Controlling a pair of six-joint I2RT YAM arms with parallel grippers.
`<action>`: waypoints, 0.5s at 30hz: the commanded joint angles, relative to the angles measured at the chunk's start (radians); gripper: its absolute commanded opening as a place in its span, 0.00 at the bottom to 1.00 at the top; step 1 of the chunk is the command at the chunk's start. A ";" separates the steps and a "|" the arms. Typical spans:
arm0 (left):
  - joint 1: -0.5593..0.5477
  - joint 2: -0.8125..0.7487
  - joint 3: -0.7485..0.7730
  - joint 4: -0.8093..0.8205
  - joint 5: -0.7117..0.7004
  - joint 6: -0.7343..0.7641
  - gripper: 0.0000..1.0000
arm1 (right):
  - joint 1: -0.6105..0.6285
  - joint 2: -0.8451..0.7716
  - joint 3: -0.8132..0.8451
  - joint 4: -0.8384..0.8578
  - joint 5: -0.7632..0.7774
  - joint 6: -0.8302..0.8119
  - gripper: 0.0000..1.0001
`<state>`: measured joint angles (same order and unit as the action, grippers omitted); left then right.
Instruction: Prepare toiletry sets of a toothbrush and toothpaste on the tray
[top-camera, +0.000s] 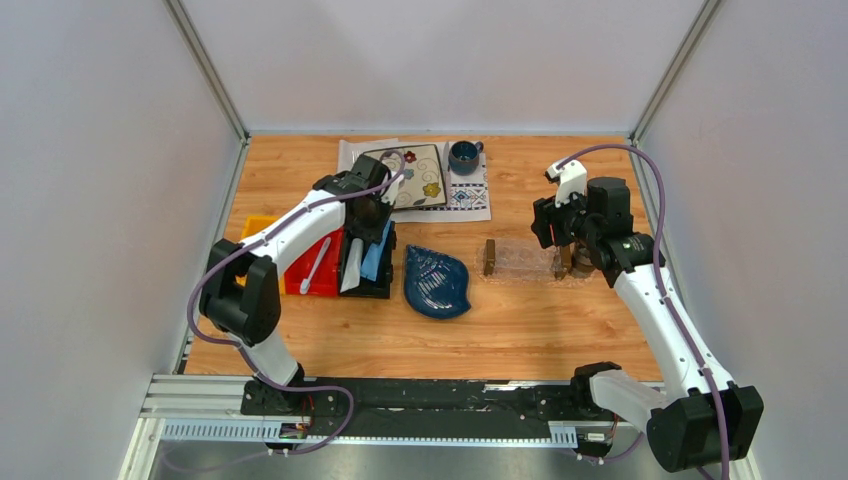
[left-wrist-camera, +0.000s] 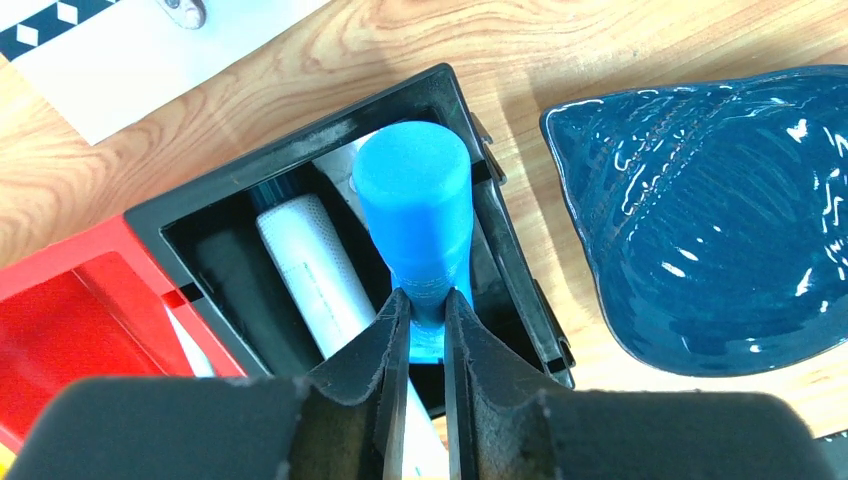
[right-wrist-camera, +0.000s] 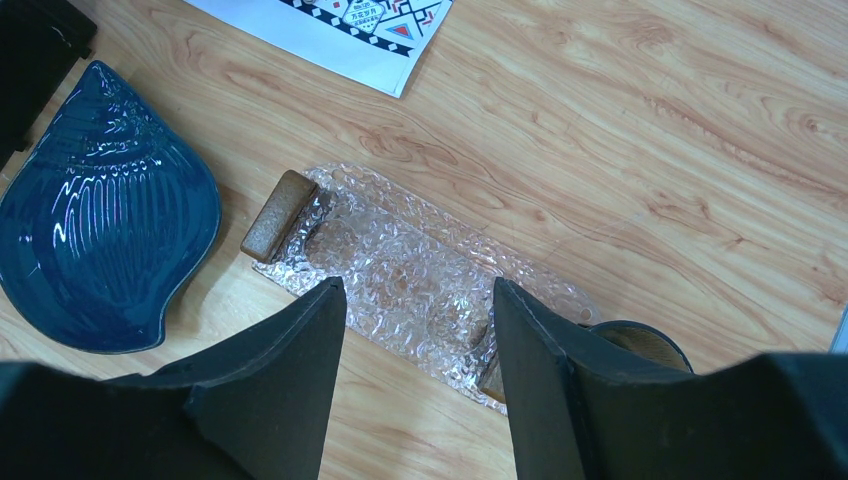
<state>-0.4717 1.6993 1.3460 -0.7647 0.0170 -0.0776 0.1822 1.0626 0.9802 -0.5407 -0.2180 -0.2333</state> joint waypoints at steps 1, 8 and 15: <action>-0.005 -0.079 0.042 0.022 -0.012 0.021 0.00 | 0.005 0.000 0.002 0.036 0.000 -0.011 0.60; -0.005 -0.136 0.039 0.045 -0.043 0.029 0.00 | 0.005 -0.009 0.000 0.036 -0.004 -0.011 0.60; -0.005 -0.230 0.007 0.120 -0.031 0.047 0.00 | 0.005 -0.016 0.003 0.033 -0.040 -0.003 0.61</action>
<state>-0.4717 1.5562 1.3457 -0.7311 -0.0067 -0.0593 0.1822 1.0626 0.9802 -0.5407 -0.2241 -0.2333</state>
